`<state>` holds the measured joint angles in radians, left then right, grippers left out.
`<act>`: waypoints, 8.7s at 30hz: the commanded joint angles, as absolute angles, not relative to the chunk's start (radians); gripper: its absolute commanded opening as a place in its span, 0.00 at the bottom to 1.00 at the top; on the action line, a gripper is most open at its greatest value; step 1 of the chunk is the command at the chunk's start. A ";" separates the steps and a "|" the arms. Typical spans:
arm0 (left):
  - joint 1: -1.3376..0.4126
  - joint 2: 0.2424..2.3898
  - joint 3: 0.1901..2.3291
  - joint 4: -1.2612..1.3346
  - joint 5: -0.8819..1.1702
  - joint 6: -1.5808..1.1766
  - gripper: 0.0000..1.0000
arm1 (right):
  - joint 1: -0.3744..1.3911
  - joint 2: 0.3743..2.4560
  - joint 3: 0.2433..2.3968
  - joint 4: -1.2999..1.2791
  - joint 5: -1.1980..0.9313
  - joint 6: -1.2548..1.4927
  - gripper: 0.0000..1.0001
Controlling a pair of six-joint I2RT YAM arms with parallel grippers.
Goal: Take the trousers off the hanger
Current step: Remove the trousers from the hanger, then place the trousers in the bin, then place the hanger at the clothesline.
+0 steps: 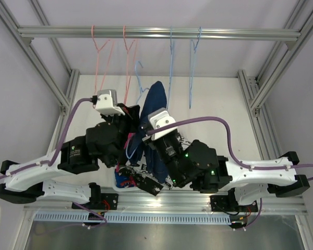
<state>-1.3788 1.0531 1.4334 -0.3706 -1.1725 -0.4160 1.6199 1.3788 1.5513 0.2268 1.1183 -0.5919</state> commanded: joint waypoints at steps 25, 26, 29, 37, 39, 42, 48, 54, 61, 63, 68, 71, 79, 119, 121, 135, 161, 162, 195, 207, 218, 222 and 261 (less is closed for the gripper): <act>-1.382 0.818 1.203 -1.066 -1.324 -0.856 0.01 | 1.726 0.925 1.353 0.160 1.308 -0.631 0.00; -1.382 0.804 1.210 -1.066 -1.336 -0.845 0.01 | 1.726 0.907 1.318 0.141 1.318 -0.612 0.00; -1.382 0.741 1.210 -1.025 -1.385 -0.767 0.01 | 1.723 0.841 1.286 0.030 1.339 -0.505 0.00; -1.382 0.594 1.077 -0.744 -1.433 -0.534 0.01 | 1.706 0.848 1.213 -0.038 1.254 -0.341 0.00; -1.382 0.592 1.036 -0.747 -1.449 -0.552 0.01 | 1.692 0.902 1.216 -0.017 1.218 -0.315 0.00; -1.382 0.607 1.023 -0.798 -1.445 -0.621 0.01 | 1.661 1.003 1.235 0.026 1.152 -0.281 0.00; -1.382 0.641 1.052 -0.960 -1.439 -0.759 0.01 | 1.565 1.208 1.250 0.021 0.983 -0.100 0.00; -1.382 0.546 1.052 -1.091 -1.476 -0.867 0.01 | 1.516 1.498 1.221 0.075 0.885 0.057 0.00; -1.382 0.411 0.973 -0.894 -1.480 -0.690 0.01 | 1.532 1.692 1.270 0.046 0.818 0.187 0.59; -1.382 0.407 0.974 -0.899 -1.480 -0.690 0.01 | 1.555 1.700 1.279 0.029 0.831 0.209 0.80; -1.382 0.436 0.992 -0.929 -1.483 -0.686 0.01 | 1.597 1.683 1.290 0.003 0.818 0.233 0.99; -1.382 0.451 1.005 -0.965 -1.485 -0.718 0.01 | 1.638 1.669 1.301 -0.031 0.822 0.222 1.00; -1.382 0.456 1.015 -0.985 -1.463 -0.703 0.01 | 1.769 1.588 1.316 -0.011 0.979 0.146 0.99; -1.382 0.682 1.618 -0.802 -1.082 -0.269 0.00 | 1.531 1.224 0.733 0.086 0.876 0.468 0.60; -1.382 0.687 1.650 -0.726 -1.056 -0.232 0.01 | 1.539 1.191 0.735 0.060 0.893 0.457 0.62; -1.382 0.876 1.715 -0.503 -0.687 -0.275 0.00 | 1.677 1.019 0.765 -0.086 1.049 0.434 0.69; -1.186 1.709 2.422 -0.624 -0.379 -0.463 0.01 | 1.933 1.039 0.756 -0.259 1.072 0.518 0.76; -1.180 1.723 2.431 -0.597 -0.396 -0.459 0.00 | 1.934 1.029 0.733 -0.256 1.066 0.535 0.76; -1.071 2.178 2.539 0.046 -0.736 -0.069 0.00 | 1.899 0.752 0.561 -0.460 0.982 0.677 0.80; -1.008 2.244 2.513 0.067 -0.712 -0.149 0.00 | 1.813 0.877 0.552 -0.382 0.870 0.673 0.82; -1.006 2.278 2.493 0.069 -0.726 -0.172 0.00 | 1.778 0.825 0.532 -0.390 0.842 0.695 0.81; -1.011 2.253 2.427 0.041 -0.718 -0.206 0.00 | 1.778 0.828 0.532 -0.399 0.844 0.704 0.81; -1.267 1.692 2.192 -0.056 -0.713 0.117 0.99 | 1.862 0.943 0.701 -0.517 0.910 0.709 0.82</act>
